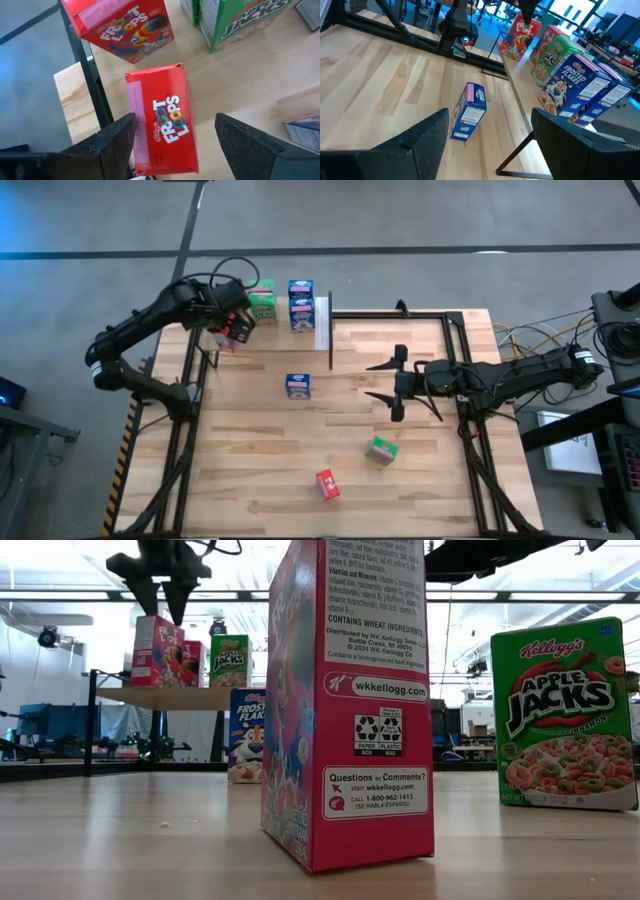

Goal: Stack cereal on shelf
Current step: Put the top red cereal box on the shelf aligned with the other red cereal box

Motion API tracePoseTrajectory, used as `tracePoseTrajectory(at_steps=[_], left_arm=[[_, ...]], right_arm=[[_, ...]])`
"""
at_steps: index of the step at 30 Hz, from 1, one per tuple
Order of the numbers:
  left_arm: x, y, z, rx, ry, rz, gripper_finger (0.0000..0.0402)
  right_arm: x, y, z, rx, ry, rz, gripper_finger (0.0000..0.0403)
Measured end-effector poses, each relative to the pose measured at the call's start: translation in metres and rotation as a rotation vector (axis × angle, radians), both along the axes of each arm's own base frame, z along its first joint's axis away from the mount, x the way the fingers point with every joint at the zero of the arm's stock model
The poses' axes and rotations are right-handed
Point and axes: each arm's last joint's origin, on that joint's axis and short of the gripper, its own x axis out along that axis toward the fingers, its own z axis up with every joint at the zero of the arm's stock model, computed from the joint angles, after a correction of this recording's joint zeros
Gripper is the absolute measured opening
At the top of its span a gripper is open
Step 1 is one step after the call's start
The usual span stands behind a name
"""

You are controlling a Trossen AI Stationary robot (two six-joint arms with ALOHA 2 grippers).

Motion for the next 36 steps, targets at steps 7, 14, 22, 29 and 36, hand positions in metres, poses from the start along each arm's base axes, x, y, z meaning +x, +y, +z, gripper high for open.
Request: tracePoseTrajectory(at_steps=[7,14,22,29,36], left_arm=[[0.004,0.003,-0.003,0.012,0.031,-0.001,0.0256],[0.002,0.002,-0.002,0.015,0.025,-0.006,0.0256],[0.001,0.001,0.006,0.024,0.004,-0.021,0.0256],[0.000,0.000,0.017,0.034,-0.038,-0.038,0.0256],[0.000,0.000,0.014,0.022,-0.026,-0.041,0.0256]], right_arm=[[0.000,0.000,0.000,0.000,0.000,0.000,0.0272],[0.000,0.000,0.000,-0.001,0.001,0.000,0.0272],[0.000,0.000,0.000,0.000,0.000,0.000,0.0272],[0.000,0.000,0.000,-0.001,0.000,-0.005,0.0272],[0.000,0.000,0.000,0.000,0.000,-0.008,0.0272]])
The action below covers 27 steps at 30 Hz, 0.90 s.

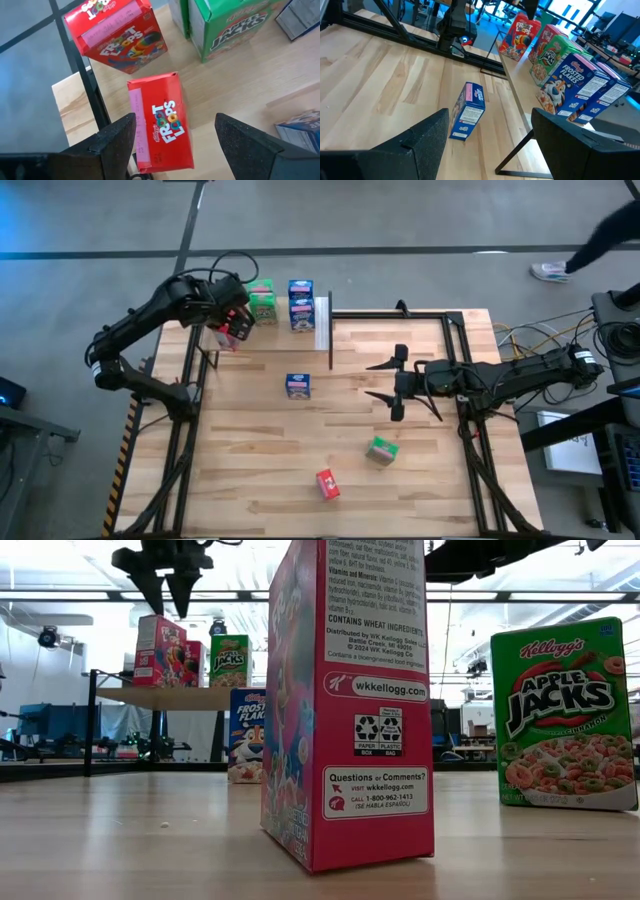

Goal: Stack cereal on shelf
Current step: Put the top red cereal box on the shelf aligned with the other red cereal box

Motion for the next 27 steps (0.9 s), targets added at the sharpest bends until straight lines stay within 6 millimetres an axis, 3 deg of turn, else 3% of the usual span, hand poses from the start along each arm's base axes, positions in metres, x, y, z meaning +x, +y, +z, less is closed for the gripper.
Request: tracePoseTrajectory(at_steps=[13,27], left_arm=[[0.002,0.003,-0.015,0.013,0.071,0.035,0.0256],[0.004,0.004,-0.017,0.010,0.080,0.034,0.0241]], right_arm=[[0.000,0.000,0.000,0.001,-0.001,0.000,0.0272],[0.000,0.000,0.000,0.000,-0.001,0.000,0.0272]])
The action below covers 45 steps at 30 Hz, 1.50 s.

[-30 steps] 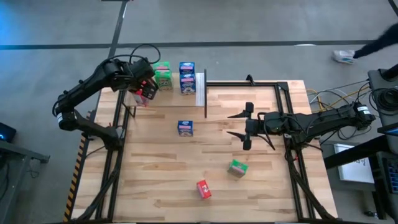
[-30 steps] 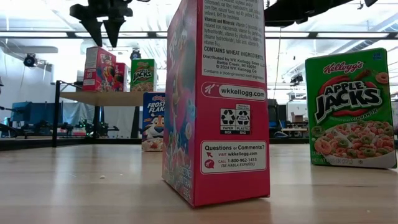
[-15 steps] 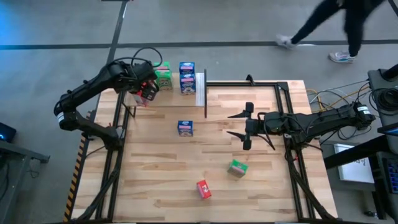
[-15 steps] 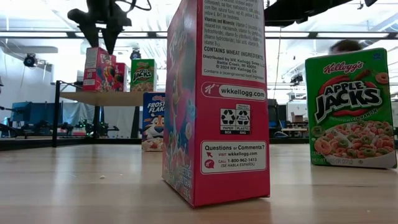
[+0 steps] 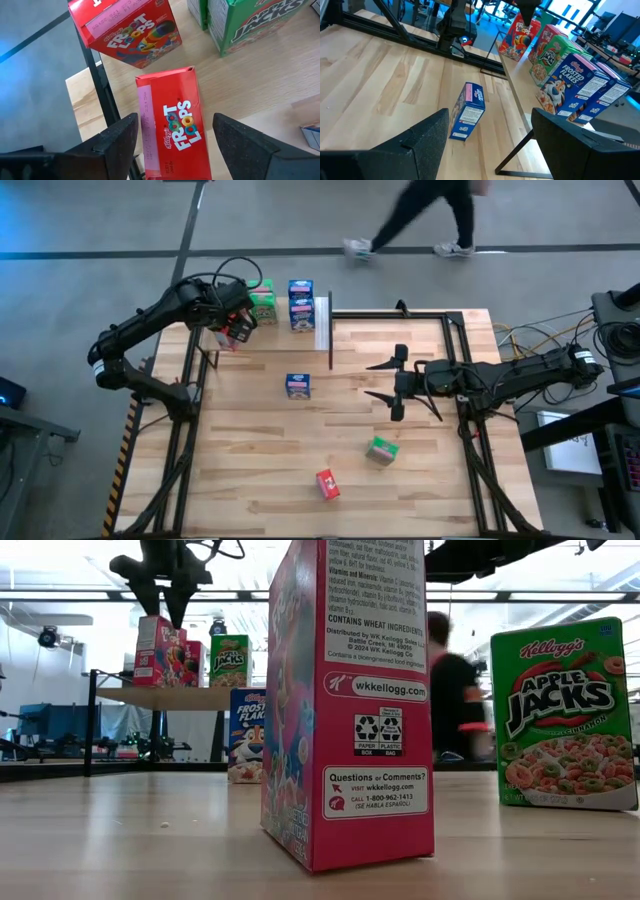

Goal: Stack cereal on shelf
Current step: Put the top red cereal box on the shelf aligned with the other red cereal box

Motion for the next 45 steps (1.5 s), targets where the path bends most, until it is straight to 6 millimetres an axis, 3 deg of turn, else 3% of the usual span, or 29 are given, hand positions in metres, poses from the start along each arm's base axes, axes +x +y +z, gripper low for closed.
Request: tracePoseTrajectory(at_steps=[21,33,45], left_arm=[[0.0000,0.0000,-0.0002,-0.001,0.000,0.000,0.0222],[0.0000,0.0000,-0.0003,-0.003,0.004,-0.008,0.0186],[0.0003,-0.0004,-0.0003,-0.032,0.270,-0.466,0.0185]], right_arm=[[-0.0001,0.0000,-0.0002,-0.001,0.002,0.000,0.0272],[-0.0001,0.0000,-0.0003,-0.001,0.003,0.000,0.0272],[-0.0001,0.0000,-0.0005,-0.001,0.004,0.000,0.0272]])
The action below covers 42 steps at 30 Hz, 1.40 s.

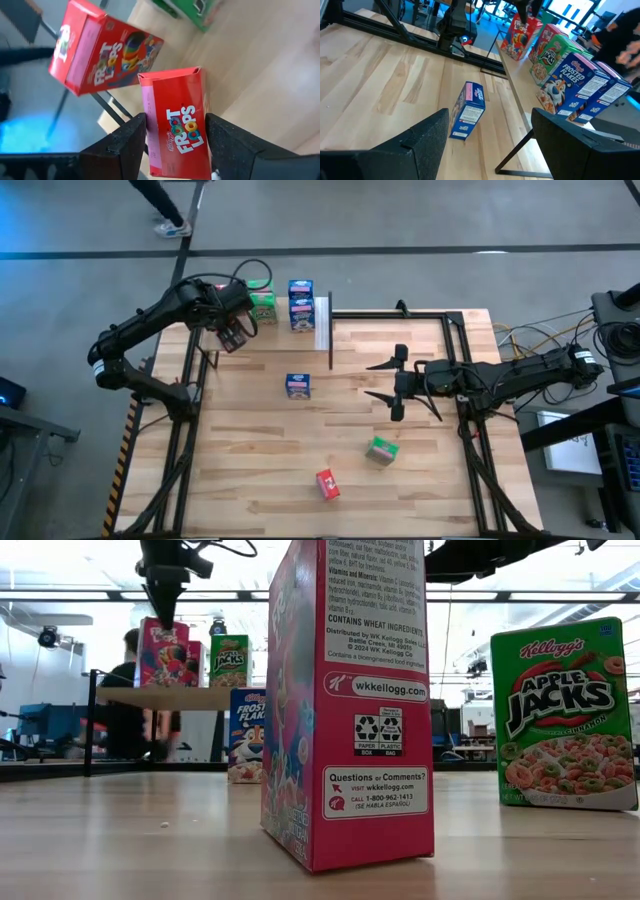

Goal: Stack cereal on shelf
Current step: Put the top red cereal box on the shelf aligned with the other red cereal box

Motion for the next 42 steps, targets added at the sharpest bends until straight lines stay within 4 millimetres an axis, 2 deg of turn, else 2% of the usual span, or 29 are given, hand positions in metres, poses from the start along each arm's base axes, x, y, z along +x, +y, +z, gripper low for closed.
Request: tracePoseTrajectory(at_steps=[7,14,42], left_arm=[[0.001,0.001,0.000,-0.003,0.081,-0.162,0.0185],[0.005,0.003,0.002,0.002,0.085,-0.302,0.0185],[-0.013,0.033,0.003,-0.048,0.187,-0.525,0.0185]], right_arm=[[0.000,0.000,0.000,0.000,0.002,0.000,0.0272],[0.000,0.000,0.000,0.000,0.002,0.000,0.0272],[0.000,0.000,0.001,0.025,-0.013,-0.006,0.0272]])
